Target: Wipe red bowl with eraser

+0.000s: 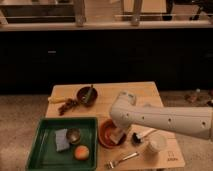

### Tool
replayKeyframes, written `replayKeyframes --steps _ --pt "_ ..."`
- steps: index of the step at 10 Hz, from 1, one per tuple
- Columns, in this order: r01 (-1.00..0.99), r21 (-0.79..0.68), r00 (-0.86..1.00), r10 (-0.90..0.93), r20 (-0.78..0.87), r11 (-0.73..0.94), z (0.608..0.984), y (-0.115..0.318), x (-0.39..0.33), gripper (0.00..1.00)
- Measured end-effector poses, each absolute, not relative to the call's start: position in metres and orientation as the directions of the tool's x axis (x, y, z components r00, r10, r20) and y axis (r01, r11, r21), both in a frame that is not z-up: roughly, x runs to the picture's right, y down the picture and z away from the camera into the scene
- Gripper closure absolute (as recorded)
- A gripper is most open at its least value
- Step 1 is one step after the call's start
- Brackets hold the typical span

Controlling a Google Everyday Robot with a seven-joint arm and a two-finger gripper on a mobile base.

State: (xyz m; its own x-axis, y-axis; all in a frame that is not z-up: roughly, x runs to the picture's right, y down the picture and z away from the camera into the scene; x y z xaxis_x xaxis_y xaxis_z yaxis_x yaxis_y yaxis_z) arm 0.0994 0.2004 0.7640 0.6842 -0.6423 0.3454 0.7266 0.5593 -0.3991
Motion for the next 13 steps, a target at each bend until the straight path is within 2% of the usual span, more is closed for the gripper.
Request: replayKeyframes --steps 5,9,13 --pt "0.687 -0.42 0.723 -0.617 0.311 0.593 0.778 0.185 0.124 0.96" --pt "0.709 -0.389 0.704 -0.627 0.334 0.589 0.795 0.169 0.094 0.96" --pt "0.739 -0.363 0.673 -0.642 0.367 0.567 0.792 0.171 0.066 0.96"
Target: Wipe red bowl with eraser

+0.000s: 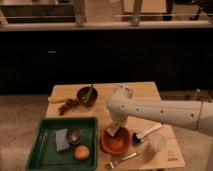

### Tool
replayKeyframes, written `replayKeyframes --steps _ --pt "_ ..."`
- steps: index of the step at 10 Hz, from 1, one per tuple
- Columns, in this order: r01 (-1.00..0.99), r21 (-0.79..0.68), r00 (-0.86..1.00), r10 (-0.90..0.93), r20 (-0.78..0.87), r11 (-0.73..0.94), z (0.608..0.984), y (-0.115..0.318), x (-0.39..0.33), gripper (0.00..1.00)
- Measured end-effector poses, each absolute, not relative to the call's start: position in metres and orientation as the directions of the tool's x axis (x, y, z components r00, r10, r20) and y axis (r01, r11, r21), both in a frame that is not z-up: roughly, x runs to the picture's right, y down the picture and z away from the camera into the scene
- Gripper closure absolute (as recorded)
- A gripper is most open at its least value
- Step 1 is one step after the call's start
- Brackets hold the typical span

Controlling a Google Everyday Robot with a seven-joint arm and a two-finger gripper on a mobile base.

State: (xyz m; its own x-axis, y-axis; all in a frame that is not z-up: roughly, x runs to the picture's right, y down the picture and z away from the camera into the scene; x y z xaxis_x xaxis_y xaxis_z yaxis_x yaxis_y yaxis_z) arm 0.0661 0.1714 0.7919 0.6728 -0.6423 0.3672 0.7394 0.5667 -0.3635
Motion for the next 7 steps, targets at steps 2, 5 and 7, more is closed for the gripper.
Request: replayKeyframes --steps 2,5,7 --pt "0.731 -0.367 0.682 -0.632 0.368 0.575 0.786 0.175 0.067 0.96" --pt "0.699 -0.39 0.715 -0.604 0.353 0.6 0.775 0.183 0.08 0.96" --pt "0.677 -0.403 0.735 -0.584 0.344 0.615 0.771 0.187 0.09 0.96"
